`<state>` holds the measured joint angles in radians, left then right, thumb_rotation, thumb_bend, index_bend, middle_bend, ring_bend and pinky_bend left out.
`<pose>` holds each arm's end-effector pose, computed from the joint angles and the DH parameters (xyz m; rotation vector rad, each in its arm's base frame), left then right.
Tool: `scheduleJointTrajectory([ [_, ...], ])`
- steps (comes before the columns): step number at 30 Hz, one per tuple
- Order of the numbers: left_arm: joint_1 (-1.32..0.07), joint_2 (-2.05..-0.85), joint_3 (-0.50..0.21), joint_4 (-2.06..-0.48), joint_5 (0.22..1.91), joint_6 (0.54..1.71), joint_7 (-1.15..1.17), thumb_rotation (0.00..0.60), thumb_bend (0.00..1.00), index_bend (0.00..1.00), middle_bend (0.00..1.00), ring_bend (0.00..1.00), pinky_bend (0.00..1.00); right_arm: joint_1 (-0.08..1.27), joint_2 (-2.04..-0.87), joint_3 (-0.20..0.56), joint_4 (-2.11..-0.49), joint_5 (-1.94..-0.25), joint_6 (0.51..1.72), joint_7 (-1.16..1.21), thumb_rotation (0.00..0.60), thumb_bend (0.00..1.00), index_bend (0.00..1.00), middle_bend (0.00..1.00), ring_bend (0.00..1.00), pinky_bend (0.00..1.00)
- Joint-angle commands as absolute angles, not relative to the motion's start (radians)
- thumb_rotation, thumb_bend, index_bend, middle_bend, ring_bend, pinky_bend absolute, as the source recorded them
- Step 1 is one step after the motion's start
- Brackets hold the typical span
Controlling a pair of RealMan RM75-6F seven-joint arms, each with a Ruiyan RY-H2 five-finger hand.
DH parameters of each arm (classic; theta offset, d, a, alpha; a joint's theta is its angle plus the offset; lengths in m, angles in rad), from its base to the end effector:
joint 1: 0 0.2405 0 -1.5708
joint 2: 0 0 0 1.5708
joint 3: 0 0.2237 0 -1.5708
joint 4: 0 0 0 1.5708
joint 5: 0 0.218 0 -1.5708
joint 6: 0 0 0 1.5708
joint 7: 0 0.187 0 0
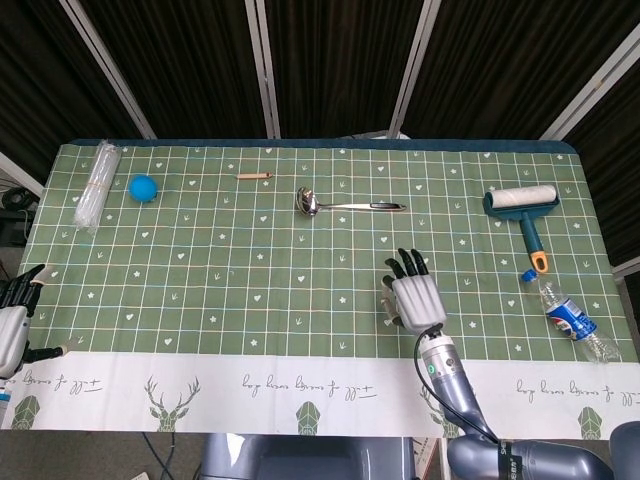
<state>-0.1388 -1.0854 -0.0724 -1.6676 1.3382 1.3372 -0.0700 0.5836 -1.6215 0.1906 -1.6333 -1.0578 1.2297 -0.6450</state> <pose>-0.2991 0.2393 0.1309 -1.3072 -1.1076 -0.8703 -0.1203 -0.3249 -0.0252 1.6574 -0.9005 0.8794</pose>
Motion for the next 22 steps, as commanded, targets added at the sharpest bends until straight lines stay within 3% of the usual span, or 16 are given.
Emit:
scheduleJointTrajectory([
  [1,-0.139,-1.085,-0.072,-1.668,1.339,1.337,-0.071,0.600,0.04,0.00,0.00,0.00,0.00,0.585,-1.622,0.191,-1.630,-1.056,1.230,-0.647,0.600,0.41,0.58,0.18,0.00,0.03],
  [22,-0.139,-1.084,-0.073,-1.672,1.337,1.335,-0.073,0.600,0.04,0.00,0.00,0.00,0.00,0.588,-1.629,0.188,-1.621,-1.038,1.229,-0.653,0.600,0.42,0.58,0.18,0.00,0.03],
])
